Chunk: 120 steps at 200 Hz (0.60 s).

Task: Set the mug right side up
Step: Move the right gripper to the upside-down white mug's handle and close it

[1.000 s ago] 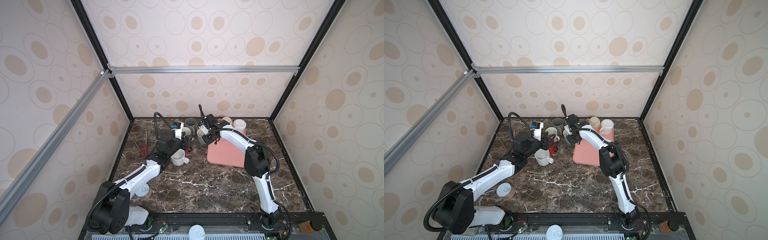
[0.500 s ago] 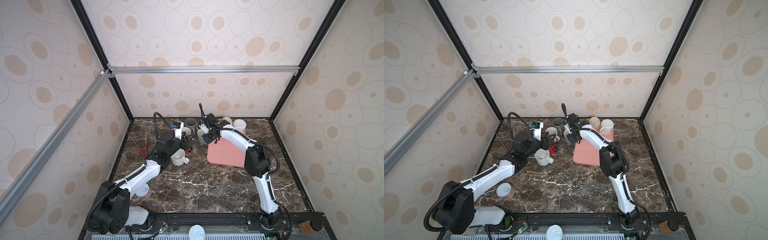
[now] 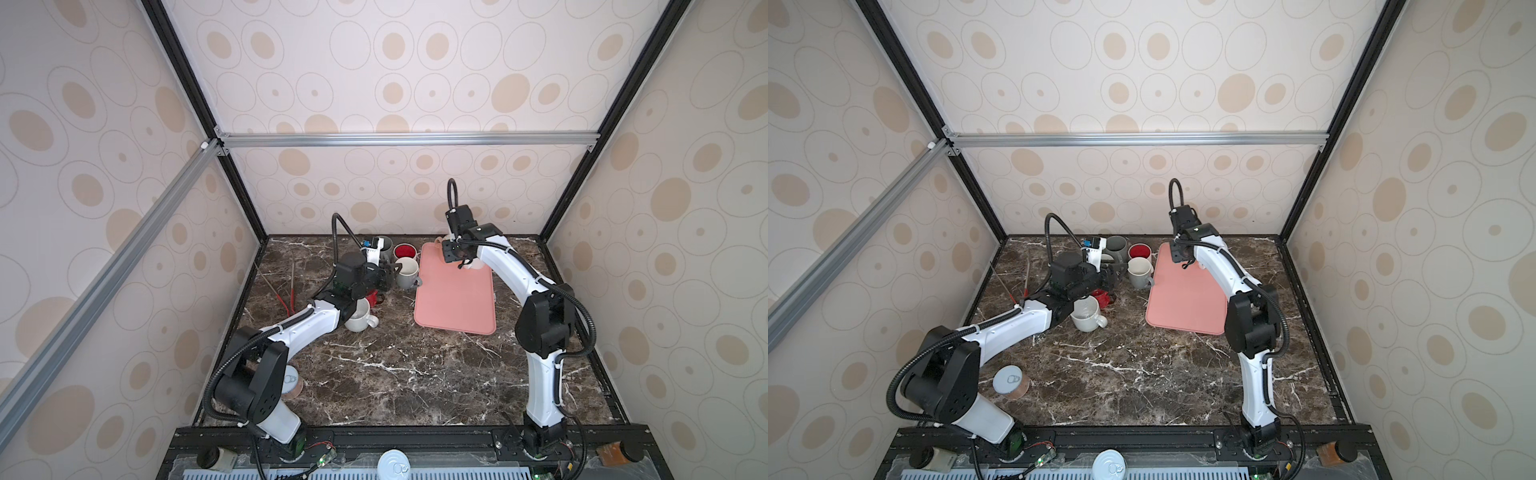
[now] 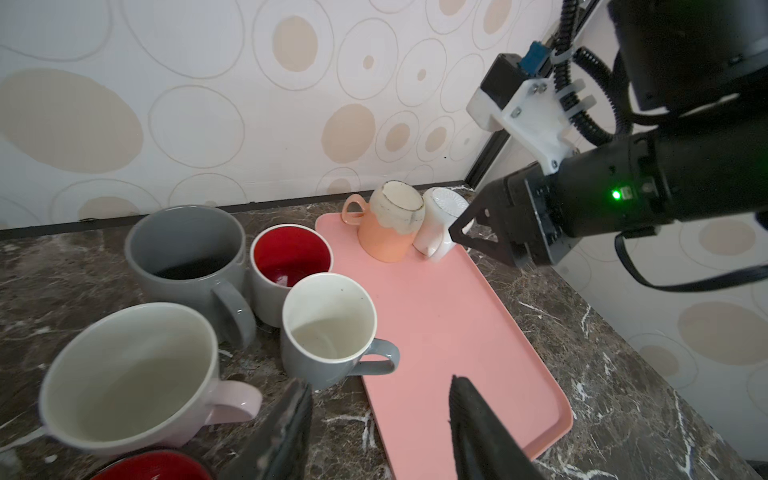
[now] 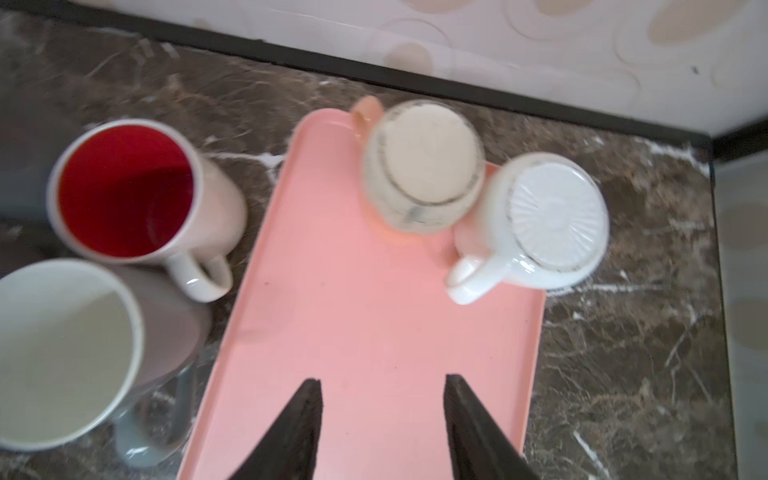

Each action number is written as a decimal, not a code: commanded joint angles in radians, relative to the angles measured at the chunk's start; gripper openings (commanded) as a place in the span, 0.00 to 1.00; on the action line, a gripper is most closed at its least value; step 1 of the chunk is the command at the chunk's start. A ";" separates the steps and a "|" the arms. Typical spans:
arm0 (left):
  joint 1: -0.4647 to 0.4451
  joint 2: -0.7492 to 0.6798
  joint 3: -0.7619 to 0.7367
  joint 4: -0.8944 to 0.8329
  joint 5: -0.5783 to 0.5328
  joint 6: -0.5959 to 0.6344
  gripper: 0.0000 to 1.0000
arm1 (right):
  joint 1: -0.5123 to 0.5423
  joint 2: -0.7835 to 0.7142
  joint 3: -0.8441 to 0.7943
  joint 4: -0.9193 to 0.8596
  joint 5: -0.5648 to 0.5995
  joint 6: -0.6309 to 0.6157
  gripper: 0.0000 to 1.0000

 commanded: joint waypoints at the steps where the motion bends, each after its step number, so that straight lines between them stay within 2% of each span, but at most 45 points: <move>1: -0.025 0.036 0.070 -0.004 0.042 -0.014 0.53 | -0.043 0.048 0.026 -0.074 0.007 0.112 0.56; 24: -0.029 0.060 0.080 -0.005 0.069 -0.010 0.54 | -0.089 0.140 0.137 -0.151 -0.022 0.141 0.56; 73: -0.026 0.055 0.062 -0.028 0.049 0.023 0.57 | -0.128 0.291 0.327 -0.227 -0.057 0.238 0.58; 120: -0.021 0.059 0.060 -0.034 0.056 0.034 0.58 | -0.132 0.356 0.380 -0.231 -0.030 0.267 0.59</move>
